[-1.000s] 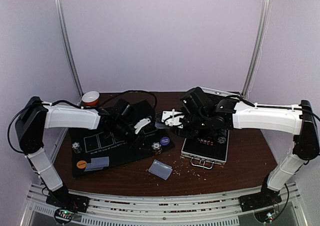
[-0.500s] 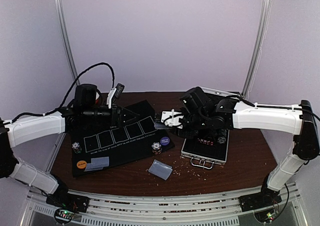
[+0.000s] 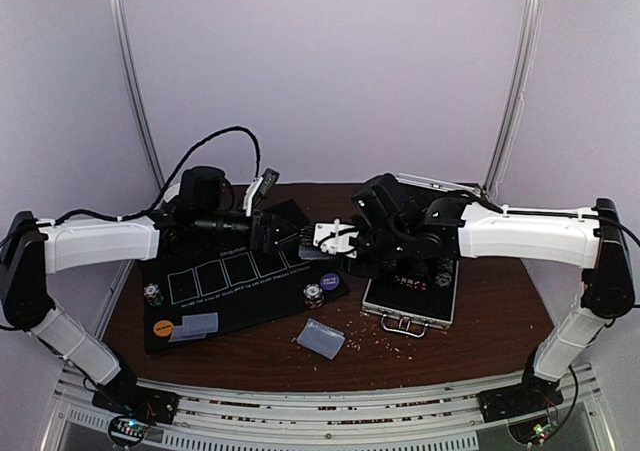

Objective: Distribute texas hold em gaming equipment

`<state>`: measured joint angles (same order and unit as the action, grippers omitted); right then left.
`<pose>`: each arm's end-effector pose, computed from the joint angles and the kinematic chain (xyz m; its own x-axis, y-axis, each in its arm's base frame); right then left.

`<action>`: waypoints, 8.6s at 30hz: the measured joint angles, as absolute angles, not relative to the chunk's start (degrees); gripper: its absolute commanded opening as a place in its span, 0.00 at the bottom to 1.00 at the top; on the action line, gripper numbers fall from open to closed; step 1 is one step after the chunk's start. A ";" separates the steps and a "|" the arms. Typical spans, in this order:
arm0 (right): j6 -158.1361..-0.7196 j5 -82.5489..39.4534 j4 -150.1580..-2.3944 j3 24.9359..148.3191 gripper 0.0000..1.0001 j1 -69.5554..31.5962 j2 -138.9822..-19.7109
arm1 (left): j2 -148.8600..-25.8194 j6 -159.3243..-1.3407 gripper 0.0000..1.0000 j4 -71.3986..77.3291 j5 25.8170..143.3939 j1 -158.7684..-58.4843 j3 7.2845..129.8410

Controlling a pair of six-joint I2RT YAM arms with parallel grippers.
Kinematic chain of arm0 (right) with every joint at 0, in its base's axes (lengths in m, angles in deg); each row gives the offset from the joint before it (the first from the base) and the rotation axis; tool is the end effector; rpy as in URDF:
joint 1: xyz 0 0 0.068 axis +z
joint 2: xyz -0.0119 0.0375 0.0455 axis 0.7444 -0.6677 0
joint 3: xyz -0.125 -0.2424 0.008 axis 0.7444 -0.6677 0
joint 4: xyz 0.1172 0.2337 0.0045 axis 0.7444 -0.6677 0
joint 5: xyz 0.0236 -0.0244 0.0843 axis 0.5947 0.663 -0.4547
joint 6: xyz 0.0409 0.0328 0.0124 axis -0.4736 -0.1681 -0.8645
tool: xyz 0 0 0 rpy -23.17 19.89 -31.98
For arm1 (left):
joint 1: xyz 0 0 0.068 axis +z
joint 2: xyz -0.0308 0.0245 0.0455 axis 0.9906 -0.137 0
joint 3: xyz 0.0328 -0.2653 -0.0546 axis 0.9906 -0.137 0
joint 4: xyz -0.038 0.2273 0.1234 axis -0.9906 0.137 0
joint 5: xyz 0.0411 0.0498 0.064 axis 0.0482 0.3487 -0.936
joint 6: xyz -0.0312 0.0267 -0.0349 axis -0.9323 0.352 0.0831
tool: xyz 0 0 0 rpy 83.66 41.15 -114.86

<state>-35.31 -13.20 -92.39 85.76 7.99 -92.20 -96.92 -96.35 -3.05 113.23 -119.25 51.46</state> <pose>0.2112 0.3136 0.2889 0.2395 -0.7300 -0.6401 -0.8539 0.1554 -0.4968 0.2536 -0.2189 0.2683 -0.6919 0.0591 -0.7196 0.6844 0.3711 -0.6276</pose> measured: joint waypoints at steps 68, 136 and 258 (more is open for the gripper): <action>-35.27 -12.21 -92.04 85.51 0.42 6.72 -93.16 | -87.83 -70.60 0.00 44.93 71.48 -111.75 70.17; -34.94 -13.00 -90.95 83.35 0.42 6.72 -91.91 | -104.36 -35.43 0.27 29.52 38.48 -117.13 37.43; -35.51 -12.96 -90.51 83.74 0.42 5.52 -91.91 | -95.90 -57.94 0.00 34.98 50.96 -112.13 61.06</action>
<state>-35.51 -12.96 -90.51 83.74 5.52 -91.91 -95.90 -57.94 34.98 50.96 -112.13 61.06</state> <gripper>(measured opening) 0.422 0.006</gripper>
